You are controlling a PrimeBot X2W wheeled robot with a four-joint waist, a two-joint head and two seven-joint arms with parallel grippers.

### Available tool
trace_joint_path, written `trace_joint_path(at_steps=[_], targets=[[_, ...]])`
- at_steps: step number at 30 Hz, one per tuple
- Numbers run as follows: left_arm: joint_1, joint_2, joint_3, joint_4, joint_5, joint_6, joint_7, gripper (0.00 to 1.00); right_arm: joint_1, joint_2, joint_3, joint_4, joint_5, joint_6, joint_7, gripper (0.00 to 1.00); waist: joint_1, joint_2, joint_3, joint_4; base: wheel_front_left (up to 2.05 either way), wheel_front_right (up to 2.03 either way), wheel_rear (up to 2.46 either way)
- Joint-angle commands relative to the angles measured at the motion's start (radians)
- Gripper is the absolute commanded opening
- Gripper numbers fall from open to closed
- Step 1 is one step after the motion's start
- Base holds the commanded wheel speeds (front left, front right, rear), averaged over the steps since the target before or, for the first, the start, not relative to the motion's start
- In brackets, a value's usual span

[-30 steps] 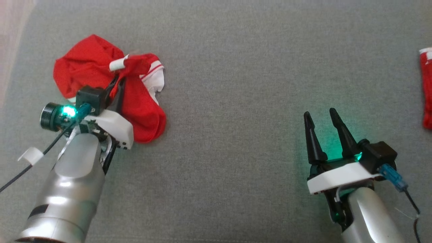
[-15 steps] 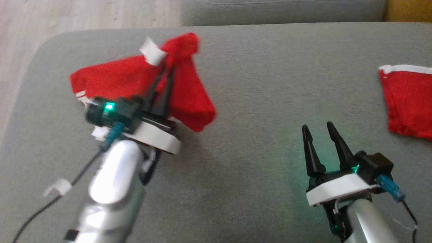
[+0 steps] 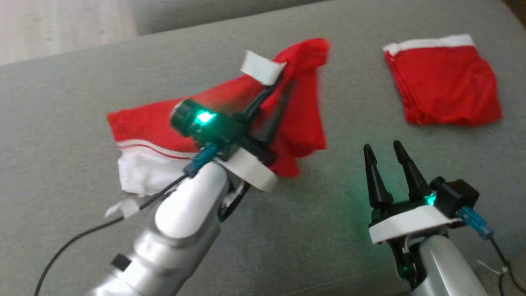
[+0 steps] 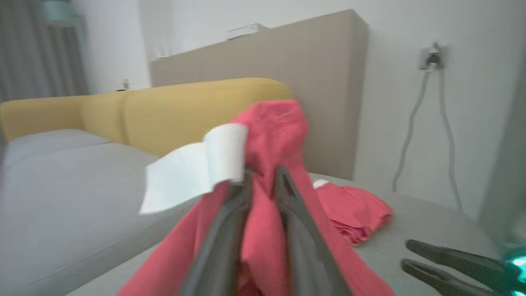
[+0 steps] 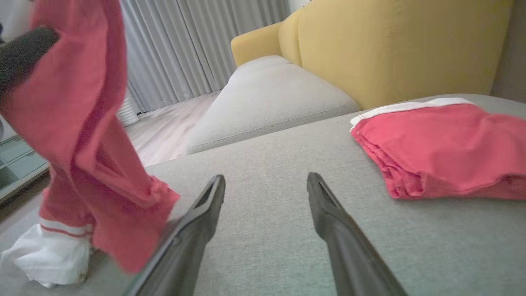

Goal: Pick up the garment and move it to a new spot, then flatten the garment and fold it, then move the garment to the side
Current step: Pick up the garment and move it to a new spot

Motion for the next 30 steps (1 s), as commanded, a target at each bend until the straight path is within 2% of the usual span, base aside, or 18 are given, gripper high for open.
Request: trace_joint_path(at_steps=[1,6,10,14,18,19,22,27,30], targets=[[-0.063,0.003,-0.015,-0.022,-0.02,0.006,0.0,1.0,-0.039,-0.003,0.024,-0.036,0.012,-0.001,-0.011,1.0,0.0,0.0,0.043,-0.059,0.0,0.0,0.0],[-0.088,0.003,-0.127,0.02,-0.094,0.024,-0.004,1.0,-0.04,-0.003,0.018,-0.043,0.021,-0.001,-0.011,1.0,0.0,0.0,0.056,-0.077,0.0,0.0,0.0],[-0.085,0.003,-0.144,0.103,-0.113,0.039,-0.009,1.0,-0.042,-0.003,0.002,-0.05,0.018,-0.001,-0.011,1.0,0.0,0.0,0.049,-0.043,0.0,0.0,0.0],[-0.073,0.022,-0.092,0.136,-0.117,0.062,-0.015,1.0,-0.036,-0.003,-0.02,-0.05,0.002,-0.001,-0.011,1.0,0.0,0.0,0.021,0.02,0.0,0.0,0.0],[-0.011,0.086,-0.001,0.076,-0.099,0.092,-0.015,1.0,-0.026,-0.003,-0.031,-0.051,-0.009,-0.001,-0.011,1.0,0.0,0.0,-0.016,0.085,0.0,0.0,0.0],[0.038,0.119,0.044,0.039,-0.088,0.106,-0.016,1.0,-0.017,-0.003,-0.039,-0.052,-0.016,-0.001,-0.011,1.0,0.0,0.0,-0.036,0.119,0.0,0.0,0.0],[0.132,0.162,0.111,-0.023,-0.078,0.12,-0.016,1.0,0.0,-0.003,-0.046,-0.049,-0.024,-0.001,-0.011,1.0,0.0,0.0,-0.064,0.165,0.0,0.0,0.0],[0.282,0.2,0.175,-0.104,-0.06,0.133,-0.016,1.0,0.02,-0.003,-0.052,-0.045,-0.025,-0.001,-0.011,1.0,0.0,0.0,-0.088,0.211,0.0,0.0,0.0],[0.389,0.203,0.206,-0.157,-0.048,0.135,-0.016,1.0,0.038,-0.003,-0.056,-0.04,-0.029,-0.001,-0.011,1.0,0.0,0.0,-0.1,0.231,0.0,0.0,0.0]])
